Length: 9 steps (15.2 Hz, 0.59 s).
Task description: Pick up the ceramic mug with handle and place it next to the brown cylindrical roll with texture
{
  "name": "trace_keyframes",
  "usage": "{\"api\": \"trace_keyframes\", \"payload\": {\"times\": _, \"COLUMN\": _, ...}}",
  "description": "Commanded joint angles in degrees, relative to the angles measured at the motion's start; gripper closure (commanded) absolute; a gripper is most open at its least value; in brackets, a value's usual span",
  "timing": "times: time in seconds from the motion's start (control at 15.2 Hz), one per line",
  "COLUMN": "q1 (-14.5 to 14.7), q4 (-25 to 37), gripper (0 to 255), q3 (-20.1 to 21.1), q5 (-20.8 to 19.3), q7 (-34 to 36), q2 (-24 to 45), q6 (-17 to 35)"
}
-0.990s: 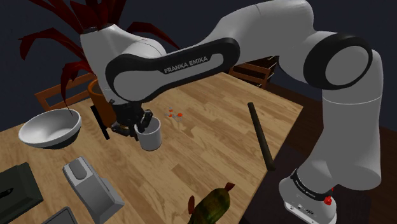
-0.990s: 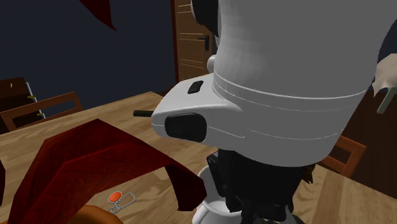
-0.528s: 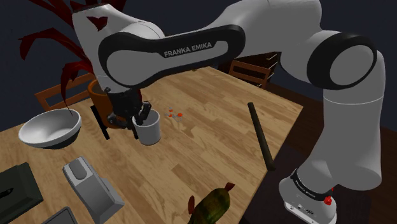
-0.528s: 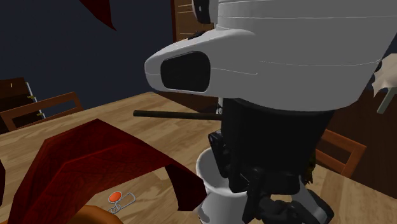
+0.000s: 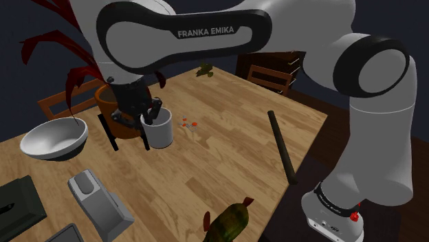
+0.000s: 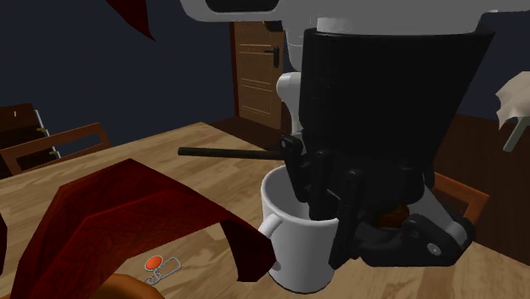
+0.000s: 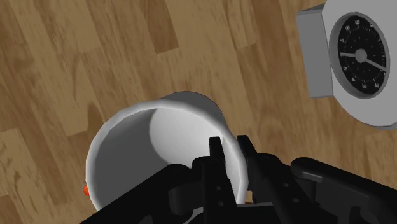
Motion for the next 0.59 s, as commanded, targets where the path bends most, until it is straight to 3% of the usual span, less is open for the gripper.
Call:
{"api": "trace_keyframes", "payload": {"times": 0.0, "q1": 0.4, "q4": 2.4, "gripper": 255, "q3": 0.0, "q5": -0.2, "q7": -0.1, "q2": 0.5, "q6": -1.9}}
{"api": "trace_keyframes", "payload": {"times": 0.13, "q1": 0.8, "q4": 4.3, "gripper": 255, "q3": 0.0, "q5": -0.3, "q7": -0.1, "q2": 0.8, "q6": -3.5}}
{"api": "trace_keyframes", "payload": {"times": 0.53, "q1": -8.5, "q4": -12.8, "gripper": 255, "q3": -0.4, "q5": 4.6, "q7": -7.3, "q2": -11.4, "q6": 2.5}}
